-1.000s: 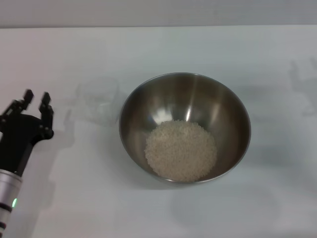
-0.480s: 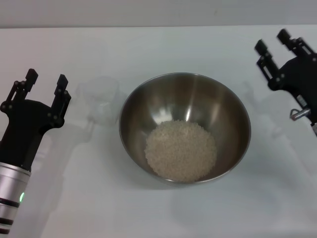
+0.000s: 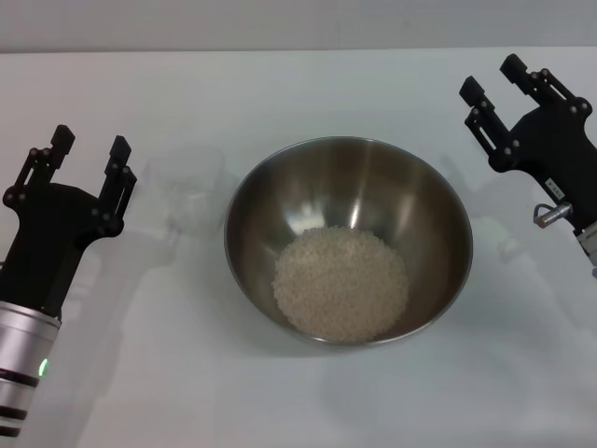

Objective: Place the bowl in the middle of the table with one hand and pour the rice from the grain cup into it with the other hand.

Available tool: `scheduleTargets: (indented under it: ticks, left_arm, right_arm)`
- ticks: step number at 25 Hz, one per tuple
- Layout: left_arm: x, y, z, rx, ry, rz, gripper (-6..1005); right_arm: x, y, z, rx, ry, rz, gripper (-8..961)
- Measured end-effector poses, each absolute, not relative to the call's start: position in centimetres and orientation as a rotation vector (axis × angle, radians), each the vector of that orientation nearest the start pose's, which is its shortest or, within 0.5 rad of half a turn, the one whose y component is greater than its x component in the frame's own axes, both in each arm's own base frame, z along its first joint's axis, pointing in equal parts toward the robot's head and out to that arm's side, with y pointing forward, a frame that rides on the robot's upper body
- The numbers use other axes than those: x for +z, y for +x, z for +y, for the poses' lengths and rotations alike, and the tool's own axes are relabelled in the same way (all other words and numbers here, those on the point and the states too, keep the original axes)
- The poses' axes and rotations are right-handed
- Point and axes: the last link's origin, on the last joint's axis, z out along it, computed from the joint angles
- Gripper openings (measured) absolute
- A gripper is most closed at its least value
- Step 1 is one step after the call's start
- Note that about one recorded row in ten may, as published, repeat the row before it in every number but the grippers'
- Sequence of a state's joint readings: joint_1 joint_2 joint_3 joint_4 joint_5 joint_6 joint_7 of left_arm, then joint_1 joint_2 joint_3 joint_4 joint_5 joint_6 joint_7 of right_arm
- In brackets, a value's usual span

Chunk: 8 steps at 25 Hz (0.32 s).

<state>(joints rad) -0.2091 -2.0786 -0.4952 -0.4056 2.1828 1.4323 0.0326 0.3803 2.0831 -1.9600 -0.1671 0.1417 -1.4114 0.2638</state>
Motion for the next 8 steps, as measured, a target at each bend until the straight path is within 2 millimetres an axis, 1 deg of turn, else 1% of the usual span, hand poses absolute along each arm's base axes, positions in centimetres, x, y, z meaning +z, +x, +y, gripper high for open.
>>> scheduleTargets:
  ticks: [8]
  left_arm:
    - [-5.08,-28.98,24.89,-0.891,-1.669,-0.388,602]
  right_arm:
    - [-2.9,28.5,30.07,0.944,-1.869,0.271,567]
